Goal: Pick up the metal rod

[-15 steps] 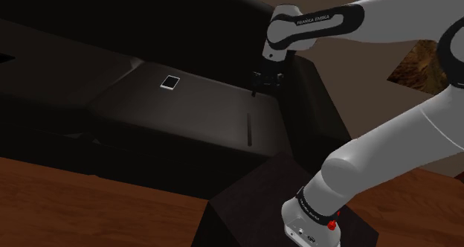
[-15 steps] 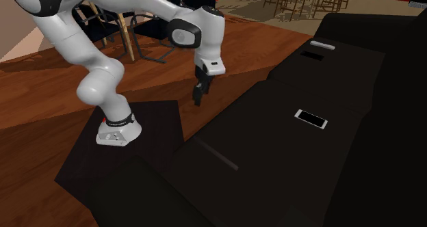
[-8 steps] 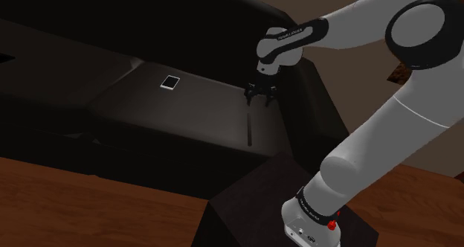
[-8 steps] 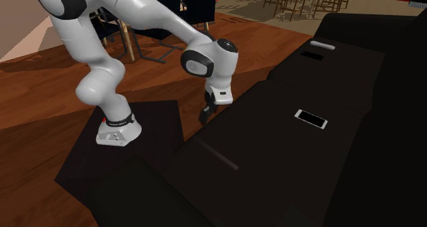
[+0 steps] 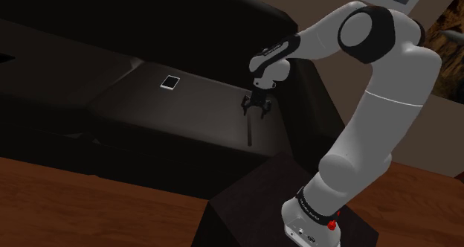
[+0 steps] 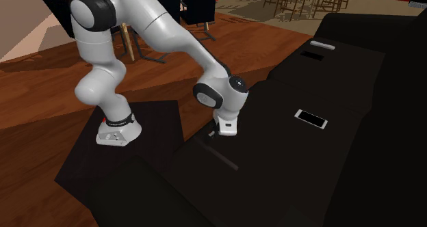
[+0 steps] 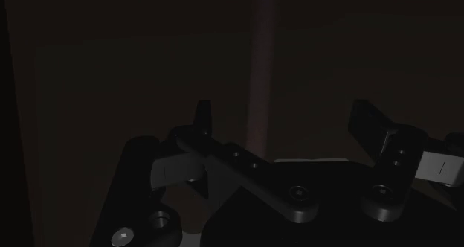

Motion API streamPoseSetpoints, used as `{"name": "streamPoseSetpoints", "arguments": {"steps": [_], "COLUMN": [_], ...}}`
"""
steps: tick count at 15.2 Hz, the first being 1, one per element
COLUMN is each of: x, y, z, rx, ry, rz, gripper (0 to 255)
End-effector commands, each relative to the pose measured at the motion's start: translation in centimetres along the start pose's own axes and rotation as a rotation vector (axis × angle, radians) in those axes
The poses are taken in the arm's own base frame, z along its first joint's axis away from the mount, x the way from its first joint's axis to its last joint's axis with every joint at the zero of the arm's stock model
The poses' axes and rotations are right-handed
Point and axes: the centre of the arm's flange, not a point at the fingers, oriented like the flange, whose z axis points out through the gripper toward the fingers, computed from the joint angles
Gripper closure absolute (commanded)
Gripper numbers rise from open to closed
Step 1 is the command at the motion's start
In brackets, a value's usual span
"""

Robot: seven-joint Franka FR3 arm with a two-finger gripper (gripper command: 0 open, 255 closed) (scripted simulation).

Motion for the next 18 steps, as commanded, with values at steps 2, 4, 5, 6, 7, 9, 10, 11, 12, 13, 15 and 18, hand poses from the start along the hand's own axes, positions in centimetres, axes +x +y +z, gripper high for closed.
{"name": "streamPoseSetpoints", "arguments": {"steps": [2,4,5,6,7,9,10,11,12,13,15,18], "x": [2.5,2.8,2.9,3.1,3.2,3.5,3.5,3.5,3.5,3.5,3.5,3.5], "y": [0.8,0.8,0.8,0.7,0.7,0.6,0.6,0.6,0.7,0.7,0.7,0.7], "z": [2.7,3.8,4.3,4.8,5.3,6.3,6.6,6.6,6.6,6.6,6.6,6.6], "rx": [0.014,0.014,0.014,0.014,0.014,0.014,0.013,0.013,0.013,0.013,0.013,0.013], "ry": [-0.026,-0.026,-0.026,-0.026,-0.026,-0.026,-0.026,-0.026,-0.026,-0.026,-0.026,-0.026], "rz": [0.054,0.054,0.054,0.054,0.054,0.054,0.054,0.054,0.054,0.054,0.054,0.054], "gripper": [0,0,0,0,0,0,0,0,255,255,255,255]}}
